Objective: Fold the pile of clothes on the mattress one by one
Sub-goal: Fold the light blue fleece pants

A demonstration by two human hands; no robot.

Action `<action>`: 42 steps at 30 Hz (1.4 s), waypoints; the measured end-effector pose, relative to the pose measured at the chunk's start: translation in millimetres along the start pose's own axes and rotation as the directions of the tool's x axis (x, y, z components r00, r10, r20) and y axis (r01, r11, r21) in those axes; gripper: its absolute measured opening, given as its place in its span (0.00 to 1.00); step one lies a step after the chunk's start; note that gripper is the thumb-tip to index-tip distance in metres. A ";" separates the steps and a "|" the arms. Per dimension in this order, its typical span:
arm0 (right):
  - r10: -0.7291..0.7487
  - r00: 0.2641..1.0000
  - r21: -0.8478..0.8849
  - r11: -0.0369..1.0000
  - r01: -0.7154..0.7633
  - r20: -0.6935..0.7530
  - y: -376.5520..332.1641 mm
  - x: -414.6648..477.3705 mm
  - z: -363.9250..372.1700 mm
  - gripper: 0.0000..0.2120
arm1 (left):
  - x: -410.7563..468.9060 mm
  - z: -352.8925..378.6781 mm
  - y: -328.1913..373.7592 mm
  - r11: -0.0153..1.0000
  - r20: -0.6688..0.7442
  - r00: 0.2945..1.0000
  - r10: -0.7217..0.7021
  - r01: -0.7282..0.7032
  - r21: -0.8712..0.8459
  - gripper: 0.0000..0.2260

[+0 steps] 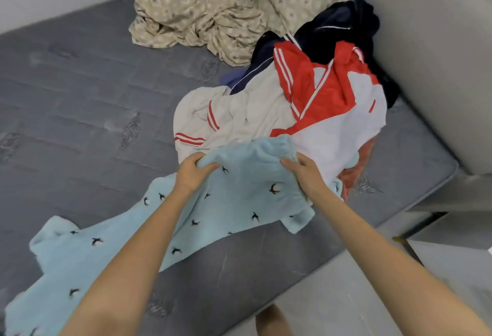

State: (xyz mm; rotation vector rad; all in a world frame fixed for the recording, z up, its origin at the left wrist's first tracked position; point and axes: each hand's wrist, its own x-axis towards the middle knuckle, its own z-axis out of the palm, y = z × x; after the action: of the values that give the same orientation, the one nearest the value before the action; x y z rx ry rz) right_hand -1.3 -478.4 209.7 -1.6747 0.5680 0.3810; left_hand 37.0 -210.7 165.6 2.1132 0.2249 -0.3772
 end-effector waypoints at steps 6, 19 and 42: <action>-0.057 0.986 -0.228 0.973 0.020 -0.156 48.1 84.7 2.2 0.17 | 42.4 66.5 -53.0 0.970 -0.072 0.997 -0.036 0.052 0.236 0.11; -0.490 0.849 -0.721 0.659 0.214 -0.196 77.7 118.7 32.1 0.29 | 38.5 31.1 -161.2 0.765 -0.250 0.899 -0.359 0.437 0.473 0.20; -0.326 0.851 -0.780 0.357 0.514 0.411 131.9 96.1 198.4 0.19 | -4.5 39.8 -186.5 0.888 0.013 0.902 -0.431 0.427 -0.170 0.21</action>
State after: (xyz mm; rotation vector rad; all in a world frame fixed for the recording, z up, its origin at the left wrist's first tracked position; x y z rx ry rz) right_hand 16.2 -313.6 13.4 -2.6681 -0.3507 0.4731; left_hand -31.1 -144.0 0.3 1.8903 0.7241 -0.5700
